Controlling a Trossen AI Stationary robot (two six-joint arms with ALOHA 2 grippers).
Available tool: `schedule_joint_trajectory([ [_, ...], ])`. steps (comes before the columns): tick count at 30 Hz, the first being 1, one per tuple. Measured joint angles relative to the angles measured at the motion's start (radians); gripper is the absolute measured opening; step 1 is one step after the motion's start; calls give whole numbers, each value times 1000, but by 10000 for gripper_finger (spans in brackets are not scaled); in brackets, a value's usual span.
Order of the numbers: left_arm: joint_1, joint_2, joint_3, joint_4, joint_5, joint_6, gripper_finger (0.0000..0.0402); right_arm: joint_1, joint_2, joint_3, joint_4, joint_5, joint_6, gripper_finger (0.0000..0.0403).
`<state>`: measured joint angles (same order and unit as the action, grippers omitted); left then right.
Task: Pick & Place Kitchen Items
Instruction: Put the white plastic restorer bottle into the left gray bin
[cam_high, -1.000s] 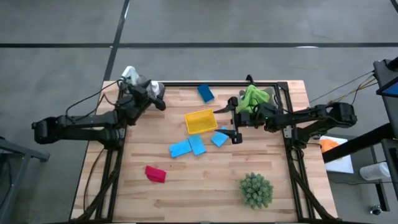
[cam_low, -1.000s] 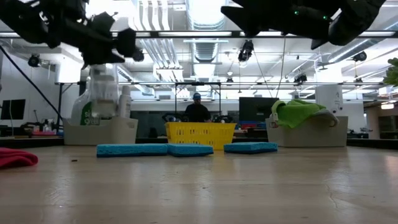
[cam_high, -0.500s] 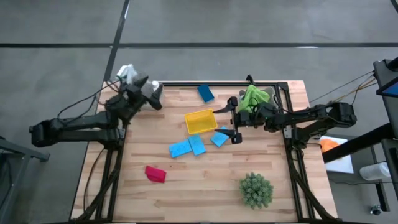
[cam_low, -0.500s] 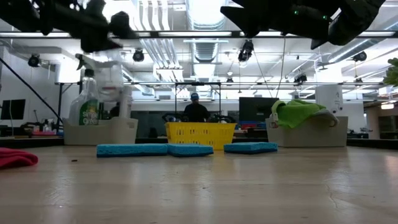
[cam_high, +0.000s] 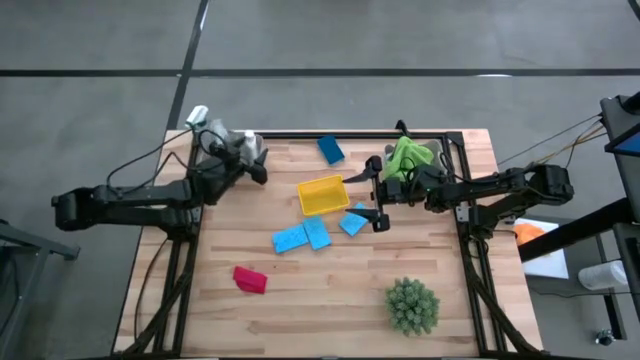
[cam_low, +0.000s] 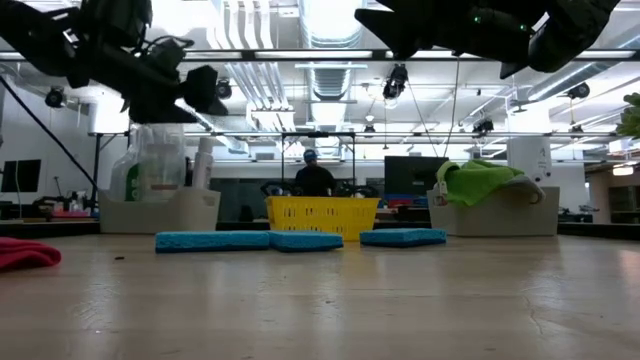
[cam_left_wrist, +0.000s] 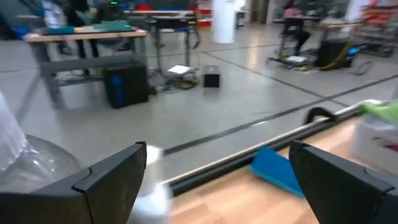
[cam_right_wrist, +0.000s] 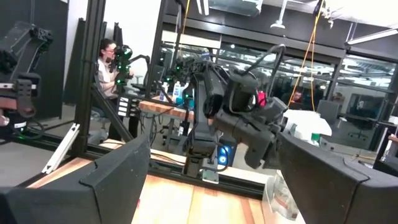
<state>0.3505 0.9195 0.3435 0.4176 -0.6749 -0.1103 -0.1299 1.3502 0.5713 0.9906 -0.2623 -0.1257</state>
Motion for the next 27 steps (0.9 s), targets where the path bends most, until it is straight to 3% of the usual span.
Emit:
schedule_joint_trajectory([
  [4, -22, -20, 4, -3, 40, -39, 393, 0, 0, 0, -13, 0, -1, 343],
  [7, -24, -8, 5, -12, -57, 4, 393, 0, 0, -1, -23, 0, -1, 343],
  [10, -58, -14, 3, -24, -34, -27, 393, 0, 0, -1, -29, 0, 0, 343],
  [16, -56, 37, -2, -15, -120, -3, 393, 0, 0, -1, -35, 0, -1, 343],
  [19, -62, 49, -9, -37, -36, -22, 393, 0, 1, -1, -35, 0, -1, 343],
  [22, -65, 101, -17, -25, -141, -14, 393, 0, 3, -1, -44, 0, -1, 343],
  [27, -67, 147, -69, 63, -165, 20, 393, 0, 3, -1, -54, 3, -2, 343],
])
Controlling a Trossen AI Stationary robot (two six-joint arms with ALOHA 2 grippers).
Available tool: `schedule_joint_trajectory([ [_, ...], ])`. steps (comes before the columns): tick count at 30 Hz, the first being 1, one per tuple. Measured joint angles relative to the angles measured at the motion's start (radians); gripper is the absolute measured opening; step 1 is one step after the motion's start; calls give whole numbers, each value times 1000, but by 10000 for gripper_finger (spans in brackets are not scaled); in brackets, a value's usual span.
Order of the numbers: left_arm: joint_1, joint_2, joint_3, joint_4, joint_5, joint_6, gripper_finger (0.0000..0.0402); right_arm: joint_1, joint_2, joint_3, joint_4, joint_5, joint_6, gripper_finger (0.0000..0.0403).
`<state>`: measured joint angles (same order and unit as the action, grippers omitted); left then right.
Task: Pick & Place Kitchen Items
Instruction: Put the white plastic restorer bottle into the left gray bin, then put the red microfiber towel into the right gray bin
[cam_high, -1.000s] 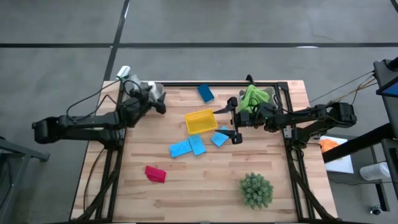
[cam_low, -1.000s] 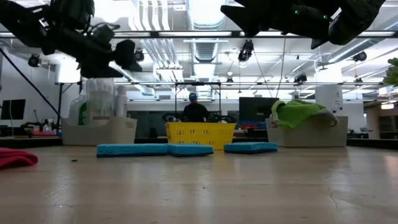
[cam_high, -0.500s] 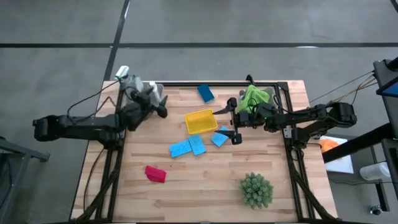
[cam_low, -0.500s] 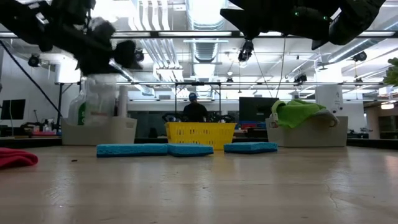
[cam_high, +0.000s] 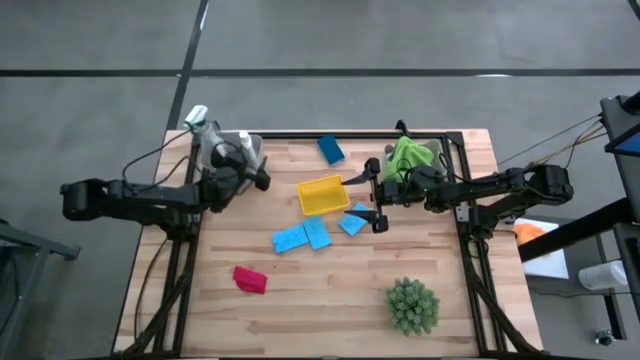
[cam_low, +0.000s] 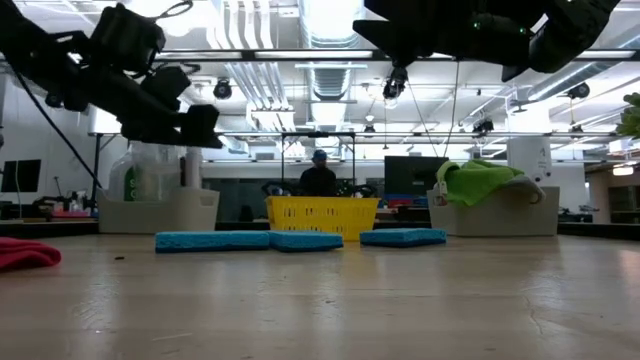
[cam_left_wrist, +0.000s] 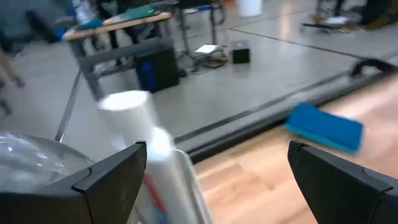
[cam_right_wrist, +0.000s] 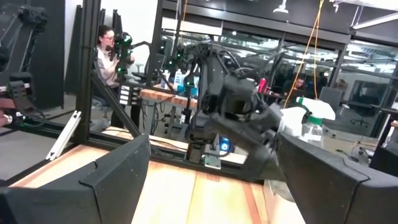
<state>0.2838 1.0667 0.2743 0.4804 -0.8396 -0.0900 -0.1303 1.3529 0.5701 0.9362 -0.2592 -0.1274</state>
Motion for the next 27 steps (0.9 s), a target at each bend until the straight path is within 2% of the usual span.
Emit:
schedule_joint_trajectory([
  [4, 1, 5, -25, 66, 73, 50, 393, 0, 0, -1, -20, 9, -3, 343],
  [13, 2, -3, -25, 51, 244, -141, 393, -5, 0, -2, -58, 39, -61, 343],
  [16, 4, -7, -7, 54, 249, -125, 393, -15, -1, 3, -60, 40, -65, 343],
  [21, 1, -11, 25, 53, 175, -61, 393, -19, -2, 1, -88, 43, -76, 343],
  [27, -10, -11, 83, 39, 168, -16, 393, -20, -2, -1, -111, 61, -90, 343],
])
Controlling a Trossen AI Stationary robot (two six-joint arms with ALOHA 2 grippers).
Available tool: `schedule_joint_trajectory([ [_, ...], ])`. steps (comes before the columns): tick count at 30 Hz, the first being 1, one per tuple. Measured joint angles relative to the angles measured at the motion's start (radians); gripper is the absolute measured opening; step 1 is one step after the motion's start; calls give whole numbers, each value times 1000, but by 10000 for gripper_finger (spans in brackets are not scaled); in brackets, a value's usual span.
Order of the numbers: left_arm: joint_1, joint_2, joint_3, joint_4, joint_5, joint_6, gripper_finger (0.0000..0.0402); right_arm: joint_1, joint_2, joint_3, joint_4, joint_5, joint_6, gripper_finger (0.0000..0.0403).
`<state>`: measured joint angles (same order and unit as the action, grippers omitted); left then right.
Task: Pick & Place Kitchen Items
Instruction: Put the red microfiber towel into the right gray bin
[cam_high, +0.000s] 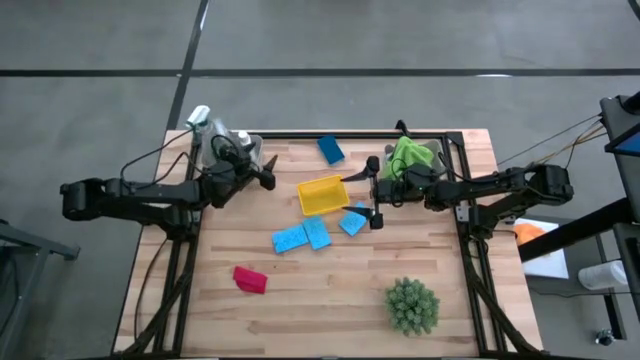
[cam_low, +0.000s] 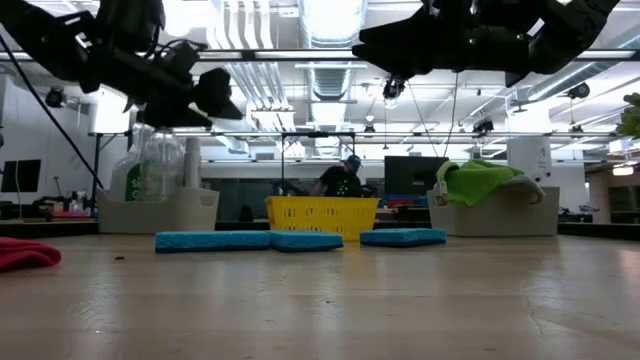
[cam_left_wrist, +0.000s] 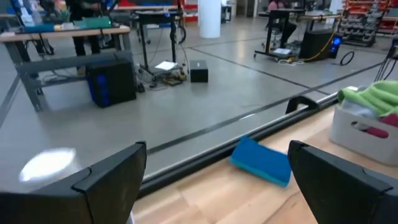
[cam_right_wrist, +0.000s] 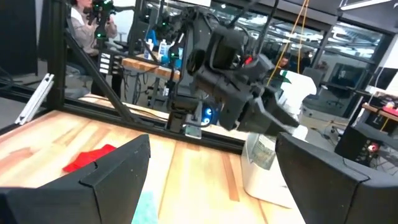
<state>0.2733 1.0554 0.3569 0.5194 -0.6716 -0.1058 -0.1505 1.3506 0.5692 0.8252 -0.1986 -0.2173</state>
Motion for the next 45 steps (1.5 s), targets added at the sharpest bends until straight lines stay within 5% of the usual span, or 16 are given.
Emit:
schedule_joint_trajectory([
  [15, -80, -7, 214, -1, -122, 277, 393, 0, 0, -1, 4, 0, 2, 343],
  [24, -205, -7, 410, -192, 33, 316, 393, 0, 0, -1, 23, 0, 3, 343],
  [28, -239, -7, 435, -259, 202, 298, 393, 0, 0, -1, 35, 0, 3, 343],
  [31, -250, -11, 413, -263, 303, 293, 393, 1, 0, -1, 57, -9, 4, 343],
  [37, -249, -56, 271, -173, 350, 276, 393, 14, 0, -5, 170, -139, 58, 343],
  [45, -249, -270, -9, 112, 408, 267, 393, 47, 0, -107, 384, -92, 119, 343],
])
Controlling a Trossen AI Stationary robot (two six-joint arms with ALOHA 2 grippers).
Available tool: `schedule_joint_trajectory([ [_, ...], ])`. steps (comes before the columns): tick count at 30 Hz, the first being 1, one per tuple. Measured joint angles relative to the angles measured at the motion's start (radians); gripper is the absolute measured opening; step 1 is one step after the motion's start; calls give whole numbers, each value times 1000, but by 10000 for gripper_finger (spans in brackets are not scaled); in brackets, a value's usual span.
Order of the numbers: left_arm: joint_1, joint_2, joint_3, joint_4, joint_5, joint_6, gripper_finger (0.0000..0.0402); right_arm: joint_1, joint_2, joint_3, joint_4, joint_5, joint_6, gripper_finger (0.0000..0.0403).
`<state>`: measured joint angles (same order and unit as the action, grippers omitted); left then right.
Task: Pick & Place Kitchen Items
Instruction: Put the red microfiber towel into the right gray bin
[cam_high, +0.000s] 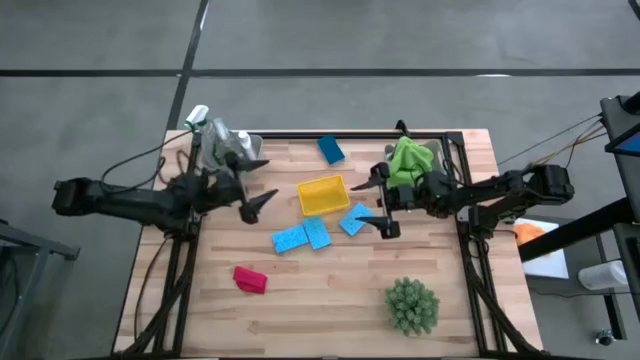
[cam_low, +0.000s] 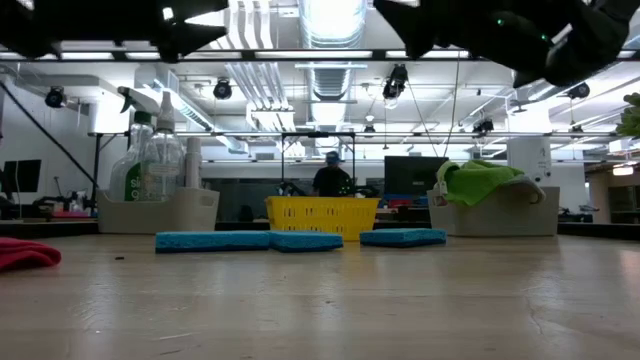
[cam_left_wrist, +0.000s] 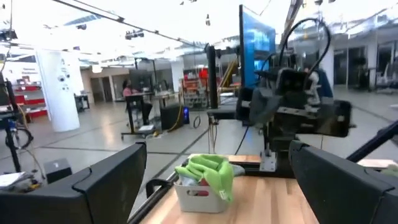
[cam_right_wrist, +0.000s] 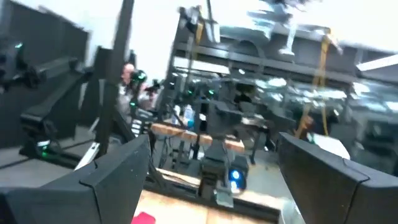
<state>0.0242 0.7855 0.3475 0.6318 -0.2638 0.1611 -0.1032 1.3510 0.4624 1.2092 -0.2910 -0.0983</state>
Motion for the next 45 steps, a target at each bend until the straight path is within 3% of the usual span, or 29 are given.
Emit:
schedule_joint_trajectory([
  [5, 0, -107, -105, -1, 3, -39, 393, 3, 0, -19, -45, 133, 45, 343],
  [10, 0, -159, -152, 4, 3, -38, 393, -4, 0, 48, -204, 236, 50, 343],
  [15, 0, -159, -156, -49, 3, -40, 393, -10, 26, 202, -536, 246, 47, 343],
  [20, 0, -152, -153, -153, 18, -71, 393, 16, 90, 294, -613, 233, 33, 343],
  [26, -10, -134, -18, -488, 180, -153, 393, 55, 140, 303, -556, 216, 6, 343],
  [39, -134, 125, 451, -1400, 219, -187, 393, 169, 184, 273, -527, 201, -32, 343],
  [42, -147, 190, 485, -1515, 307, -276, 393, 187, 172, 232, -497, 200, -33, 343],
  [45, -177, 236, 465, -1530, 425, -350, 393, 200, 164, 181, -400, 201, -26, 343],
])
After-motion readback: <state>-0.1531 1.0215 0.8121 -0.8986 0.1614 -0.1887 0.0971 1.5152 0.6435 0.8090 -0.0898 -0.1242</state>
